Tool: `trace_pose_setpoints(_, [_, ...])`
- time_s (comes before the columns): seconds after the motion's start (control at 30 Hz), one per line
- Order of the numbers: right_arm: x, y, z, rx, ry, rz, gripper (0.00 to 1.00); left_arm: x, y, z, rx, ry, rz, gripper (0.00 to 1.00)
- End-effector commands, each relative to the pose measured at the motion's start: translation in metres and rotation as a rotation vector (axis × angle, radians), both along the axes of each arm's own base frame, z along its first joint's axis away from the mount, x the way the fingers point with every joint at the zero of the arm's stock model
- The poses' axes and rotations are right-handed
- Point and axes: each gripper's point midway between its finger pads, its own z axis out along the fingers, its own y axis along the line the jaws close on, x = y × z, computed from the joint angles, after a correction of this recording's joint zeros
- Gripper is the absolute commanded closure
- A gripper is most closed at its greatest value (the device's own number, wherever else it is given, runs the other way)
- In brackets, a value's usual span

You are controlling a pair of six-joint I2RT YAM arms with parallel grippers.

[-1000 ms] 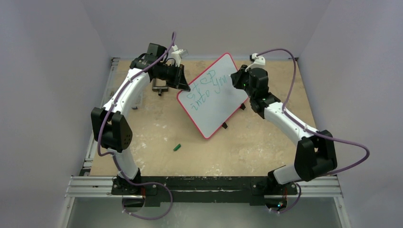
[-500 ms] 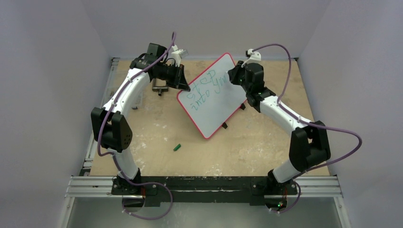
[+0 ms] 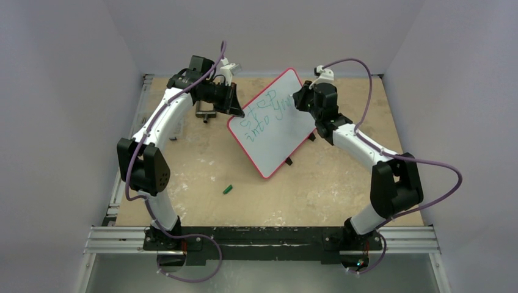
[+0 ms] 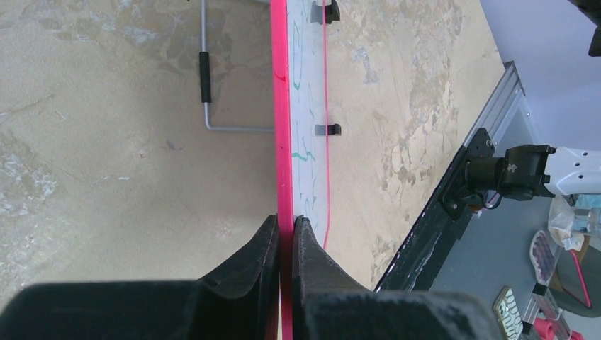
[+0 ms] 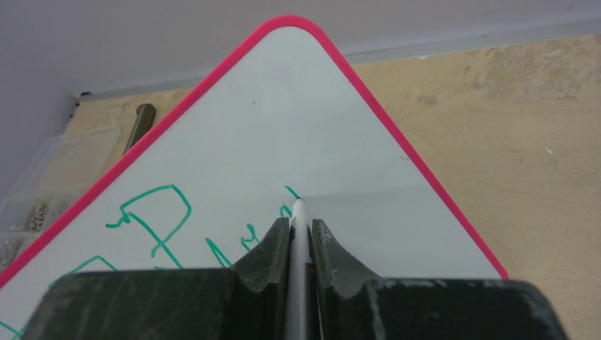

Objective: Write a sentence on the whiteboard

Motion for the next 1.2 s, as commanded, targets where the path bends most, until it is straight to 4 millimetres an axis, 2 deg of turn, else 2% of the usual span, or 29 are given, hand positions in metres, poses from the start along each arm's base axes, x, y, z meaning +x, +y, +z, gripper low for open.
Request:
trace_pose_setpoints(0.0, [-0.005,-0.001,-0.010,-0.012,-0.004,0.004,1.00,-0.005,-0.003,0.016,0.001,-0.097,-0.054,1.00])
trace_pose_setpoints(0.27, [-0.013,0.000,-0.020,0.001,0.020,0.016,1.00,-0.005,-0.003,0.016,0.001,-0.095,-0.054,1.00])
trace_pose_setpoints(0.63, [-0.005,0.007,0.004,0.026,-0.021,0.034,1.00,-0.005,-0.004,0.015,0.001,-0.093,-0.056,1.00])
trace_pose_setpoints(1.17, [0.012,0.007,0.017,0.017,-0.043,0.009,1.00,-0.006,-0.004,0.015,0.000,-0.093,-0.056,1.00])
